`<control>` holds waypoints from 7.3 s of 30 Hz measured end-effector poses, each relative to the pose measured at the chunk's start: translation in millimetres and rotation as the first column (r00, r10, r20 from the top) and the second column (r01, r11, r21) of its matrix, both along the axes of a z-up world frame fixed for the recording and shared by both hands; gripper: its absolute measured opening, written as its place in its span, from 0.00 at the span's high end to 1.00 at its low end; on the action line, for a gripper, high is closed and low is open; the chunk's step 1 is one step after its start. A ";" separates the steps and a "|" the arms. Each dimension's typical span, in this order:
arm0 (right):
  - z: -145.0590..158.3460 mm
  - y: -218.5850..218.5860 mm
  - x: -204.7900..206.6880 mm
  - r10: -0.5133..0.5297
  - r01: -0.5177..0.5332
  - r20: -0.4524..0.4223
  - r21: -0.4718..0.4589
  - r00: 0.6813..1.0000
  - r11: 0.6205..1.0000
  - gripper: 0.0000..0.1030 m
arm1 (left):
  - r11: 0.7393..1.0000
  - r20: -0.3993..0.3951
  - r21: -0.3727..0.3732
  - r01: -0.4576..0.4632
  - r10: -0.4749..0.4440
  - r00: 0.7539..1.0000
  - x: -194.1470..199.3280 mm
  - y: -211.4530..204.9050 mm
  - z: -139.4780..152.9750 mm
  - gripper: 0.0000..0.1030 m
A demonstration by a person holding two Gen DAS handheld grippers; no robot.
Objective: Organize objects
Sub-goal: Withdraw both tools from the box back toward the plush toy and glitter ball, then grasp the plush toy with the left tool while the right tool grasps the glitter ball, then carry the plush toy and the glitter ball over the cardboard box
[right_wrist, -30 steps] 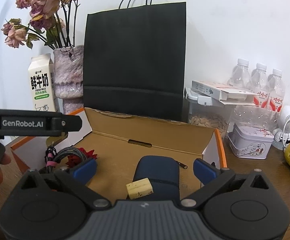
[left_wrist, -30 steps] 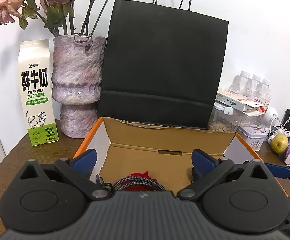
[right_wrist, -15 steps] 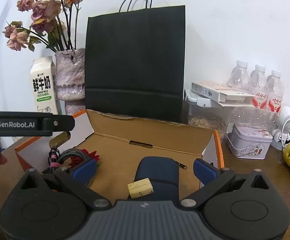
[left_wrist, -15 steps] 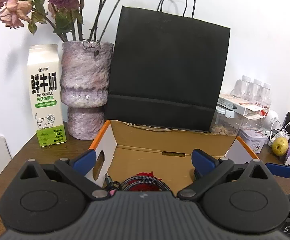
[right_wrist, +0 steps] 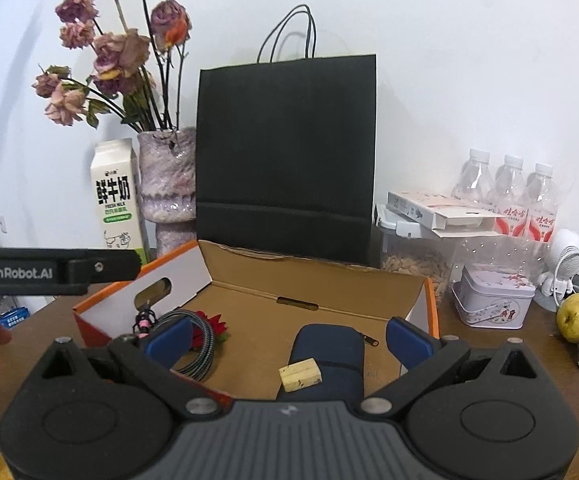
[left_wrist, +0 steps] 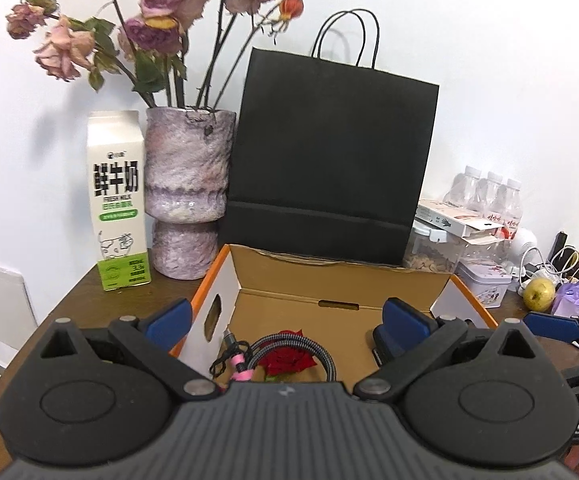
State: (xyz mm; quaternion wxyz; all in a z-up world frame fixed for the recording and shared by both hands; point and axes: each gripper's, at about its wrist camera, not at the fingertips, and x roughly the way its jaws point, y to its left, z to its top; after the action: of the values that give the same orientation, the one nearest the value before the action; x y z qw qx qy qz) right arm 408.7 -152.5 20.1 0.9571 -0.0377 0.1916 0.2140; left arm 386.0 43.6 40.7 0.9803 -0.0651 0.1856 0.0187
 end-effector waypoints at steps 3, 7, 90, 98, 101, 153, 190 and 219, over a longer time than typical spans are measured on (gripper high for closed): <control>1.2 -3.5 -10.8 0.002 -0.002 0.002 -0.003 1.000 1.000 0.00 | 1.000 0.001 0.000 -0.004 0.004 1.000 -14.0 0.0 0.8 0.00; 2.3 -10.0 -27.5 0.006 -0.006 0.005 -0.002 1.000 1.000 0.00 | 1.000 -0.010 0.000 -0.003 0.003 1.000 -33.7 0.1 0.4 0.00; -64.8 -201.7 -76.8 0.069 -0.091 -0.145 -0.151 0.987 0.984 0.09 | 0.958 -0.287 0.159 -0.238 0.275 0.918 -174.8 -63.5 -69.6 0.00; -79.0 -189.8 -53.6 0.073 -0.099 -0.167 -0.153 0.983 0.983 0.42 | 0.954 -0.297 0.176 -0.243 0.286 0.911 -165.7 -59.8 -72.3 0.00; -78.8 -190.6 -55.1 0.085 -0.106 -0.155 -0.139 0.984 0.985 0.60 | 0.955 -0.301 0.174 -0.240 0.283 0.911 -164.3 -59.6 -73.4 0.00; -34.6 -112.1 -178.9 0.215 -0.213 -0.045 0.031 0.976 0.976 0.61 | 0.984 -0.140 0.071 -0.166 0.175 0.975 -224.9 -31.4 -41.0 0.53; -10.2 -0.3 -167.8 0.098 -0.097 -0.046 0.022 0.994 0.995 0.61 | 0.999 -0.062 0.034 0.013 -0.011 0.998 -171.5 14.2 1.5 0.53; -2.1 13.4 -77.5 0.056 -0.056 -0.013 0.050 0.998 0.997 0.61 | 0.998 0.002 0.012 -0.063 0.063 0.998 -81.1 -3.7 2.2 0.53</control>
State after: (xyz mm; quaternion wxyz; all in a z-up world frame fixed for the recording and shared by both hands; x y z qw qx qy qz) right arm 331.2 -139.1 18.0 0.9499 -0.0178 0.1922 0.2457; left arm 304.9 39.8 42.9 0.9797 -0.0651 0.1827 0.0507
